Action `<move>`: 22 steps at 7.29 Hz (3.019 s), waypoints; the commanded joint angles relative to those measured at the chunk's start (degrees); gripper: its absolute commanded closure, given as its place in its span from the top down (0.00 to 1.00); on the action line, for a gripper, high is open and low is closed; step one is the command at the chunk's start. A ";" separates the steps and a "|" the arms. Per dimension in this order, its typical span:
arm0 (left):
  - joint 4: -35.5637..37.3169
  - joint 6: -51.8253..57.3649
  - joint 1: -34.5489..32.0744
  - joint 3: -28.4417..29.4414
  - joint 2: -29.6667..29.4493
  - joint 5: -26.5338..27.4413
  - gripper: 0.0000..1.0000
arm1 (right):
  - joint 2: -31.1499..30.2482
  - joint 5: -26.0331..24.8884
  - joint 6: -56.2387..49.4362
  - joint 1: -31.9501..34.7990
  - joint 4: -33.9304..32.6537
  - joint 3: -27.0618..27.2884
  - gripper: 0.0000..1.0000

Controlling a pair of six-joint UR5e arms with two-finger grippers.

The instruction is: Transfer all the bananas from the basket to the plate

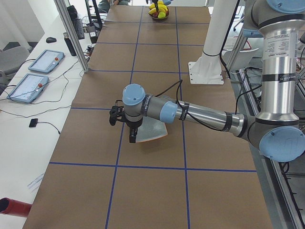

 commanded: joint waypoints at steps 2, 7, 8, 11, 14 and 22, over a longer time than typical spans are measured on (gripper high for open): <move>-0.97 -0.55 0.00 0.00 0.33 0.02 1.00 | 0.34 -0.18 -2.78 0.39 -0.34 -1.76 0.67; -0.97 -0.55 0.00 0.09 0.42 0.02 1.00 | 2.18 -0.10 -2.78 0.30 -0.25 -4.05 0.50; -0.97 -0.55 0.00 0.00 0.42 0.02 1.00 | 2.27 -0.10 -2.87 0.30 -0.25 -4.05 0.20; -1.06 -0.55 0.00 -0.09 0.59 0.02 1.00 | 2.71 0.60 -3.05 1.26 -0.51 -3.35 0.00; -1.15 -0.55 0.00 -0.09 0.77 -0.07 1.00 | 5.60 0.87 -9.46 6.80 -10.91 2.59 0.00; -5.62 -10.10 5.08 0.87 -6.85 -0.16 1.00 | 24.73 19.94 37.21 -7.83 -3.64 7.73 0.00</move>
